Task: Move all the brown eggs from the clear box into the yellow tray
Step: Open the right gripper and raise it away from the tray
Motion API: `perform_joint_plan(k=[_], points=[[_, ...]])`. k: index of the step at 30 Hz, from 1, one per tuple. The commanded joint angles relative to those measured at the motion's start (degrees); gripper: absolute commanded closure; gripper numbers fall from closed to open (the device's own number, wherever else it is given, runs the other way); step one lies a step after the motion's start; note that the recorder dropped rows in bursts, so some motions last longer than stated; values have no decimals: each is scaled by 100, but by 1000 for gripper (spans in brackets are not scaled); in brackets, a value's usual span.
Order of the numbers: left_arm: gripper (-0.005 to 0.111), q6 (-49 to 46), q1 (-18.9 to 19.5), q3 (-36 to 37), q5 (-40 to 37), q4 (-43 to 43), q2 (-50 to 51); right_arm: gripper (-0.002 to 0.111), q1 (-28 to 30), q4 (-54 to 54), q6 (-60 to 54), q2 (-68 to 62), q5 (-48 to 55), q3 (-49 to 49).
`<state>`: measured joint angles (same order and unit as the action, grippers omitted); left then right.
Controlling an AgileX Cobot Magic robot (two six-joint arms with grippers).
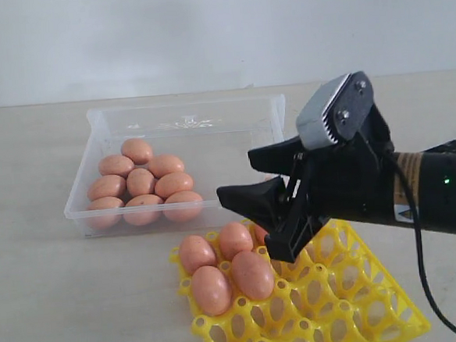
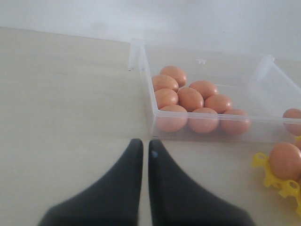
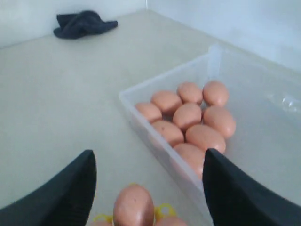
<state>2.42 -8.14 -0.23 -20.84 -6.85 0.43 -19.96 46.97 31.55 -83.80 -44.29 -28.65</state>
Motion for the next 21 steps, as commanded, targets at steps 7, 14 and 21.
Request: perform_joint_plan(k=[7, 14, 21], points=[[103, -24, -13, 23, 53, 24, 24, 63, 1, 22, -8, 1200, 405, -17], [103, -24, -13, 23, 53, 24, 24, 91, 1, 307, -65, 1684, 1308, -30], [103, -24, -13, 23, 53, 24, 24, 108, 1, 298, 1149, 1659, 4275, -967]])
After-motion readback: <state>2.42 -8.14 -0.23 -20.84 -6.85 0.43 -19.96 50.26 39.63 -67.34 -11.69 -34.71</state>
